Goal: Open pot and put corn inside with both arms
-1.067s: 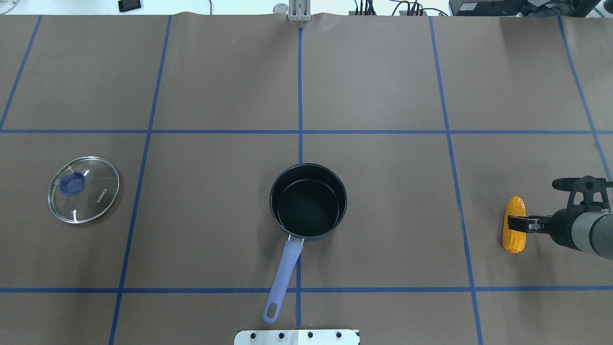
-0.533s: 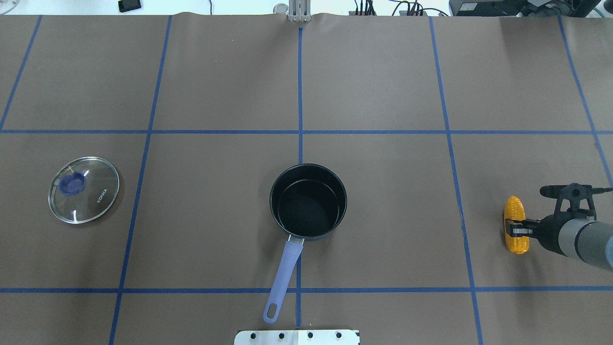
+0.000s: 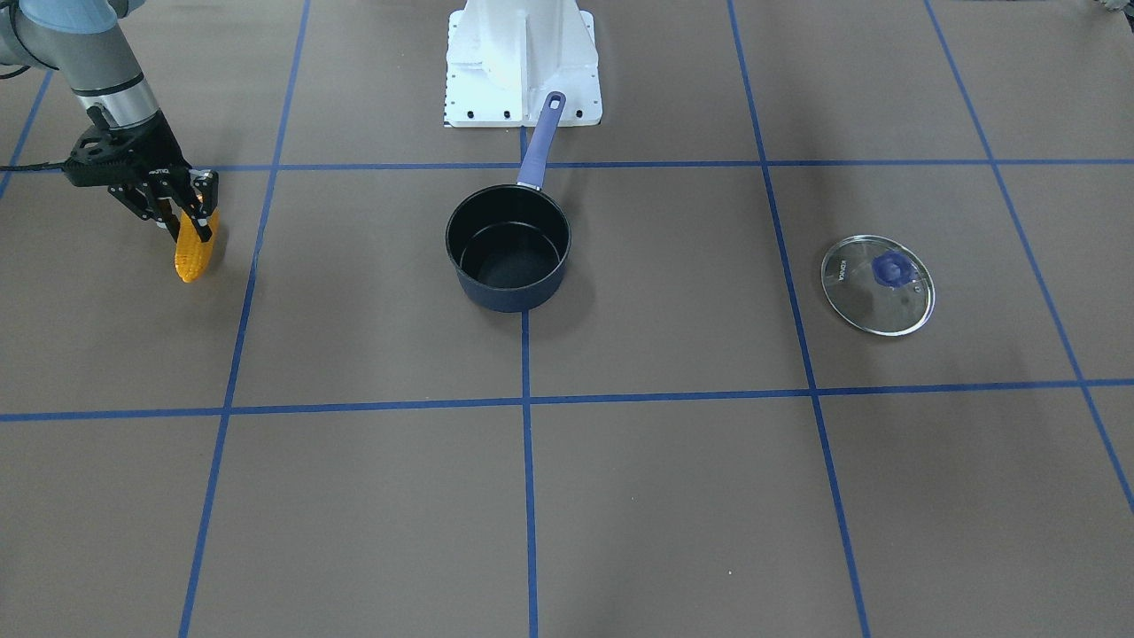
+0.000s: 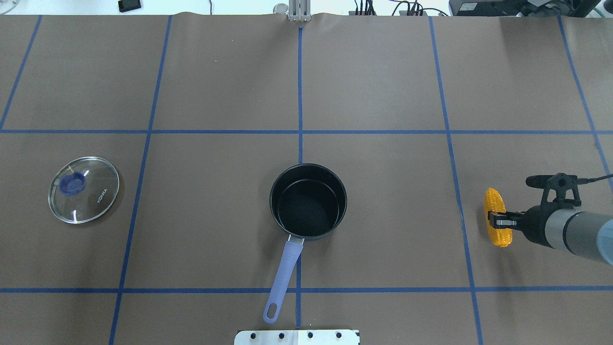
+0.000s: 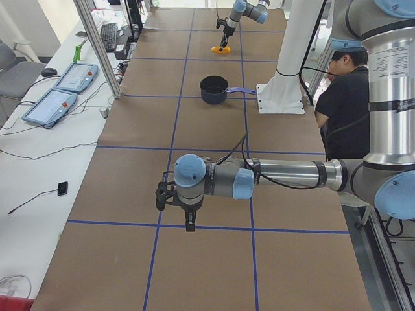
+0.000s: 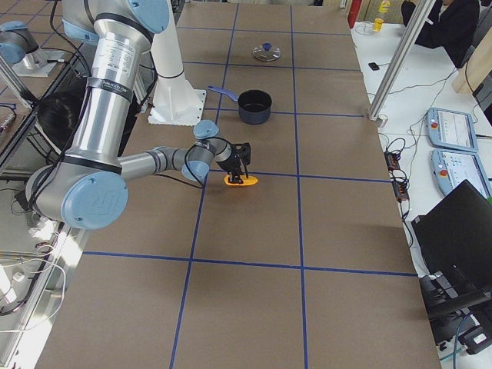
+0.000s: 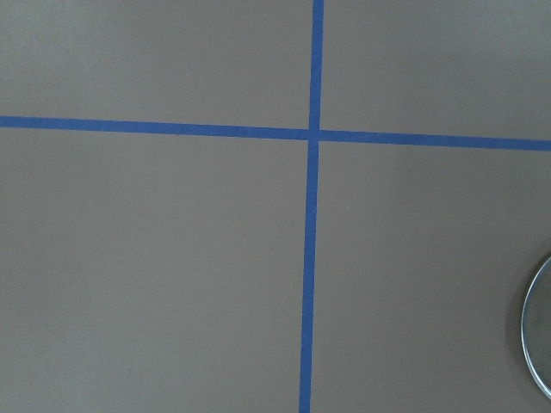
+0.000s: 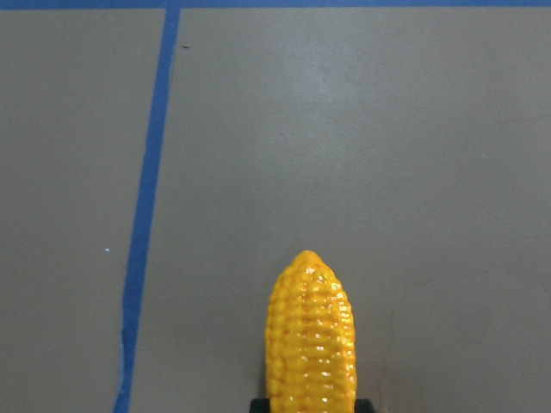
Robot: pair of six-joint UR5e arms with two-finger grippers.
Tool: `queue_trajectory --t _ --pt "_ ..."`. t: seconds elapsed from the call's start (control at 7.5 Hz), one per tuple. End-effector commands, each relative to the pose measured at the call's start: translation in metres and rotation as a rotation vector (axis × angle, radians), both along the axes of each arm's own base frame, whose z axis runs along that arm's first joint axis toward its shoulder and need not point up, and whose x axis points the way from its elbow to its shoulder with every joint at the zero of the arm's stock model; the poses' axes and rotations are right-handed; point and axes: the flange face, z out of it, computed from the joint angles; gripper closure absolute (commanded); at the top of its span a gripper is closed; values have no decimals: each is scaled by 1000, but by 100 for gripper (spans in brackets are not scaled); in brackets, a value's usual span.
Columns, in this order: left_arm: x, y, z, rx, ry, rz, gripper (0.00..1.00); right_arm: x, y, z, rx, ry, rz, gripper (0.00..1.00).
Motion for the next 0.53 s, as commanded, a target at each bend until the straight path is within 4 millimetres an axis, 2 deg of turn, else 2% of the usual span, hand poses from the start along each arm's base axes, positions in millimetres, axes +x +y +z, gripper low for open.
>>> queue_trajectory --t 0.0,0.13,0.27,0.4 --pt "0 6 10 -32 -1 -9 2 -30 -49 -74 -5 -81 17 100" --pt "-1 6 9 -90 -5 -65 2 -49 -69 -126 -19 -80 18 100" --pt "-1 8 10 -113 -3 -86 2 -57 -78 -178 -39 -71 18 100" --pt "-1 12 11 -110 -2 -82 2 -78 -89 -226 -52 -56 18 100"
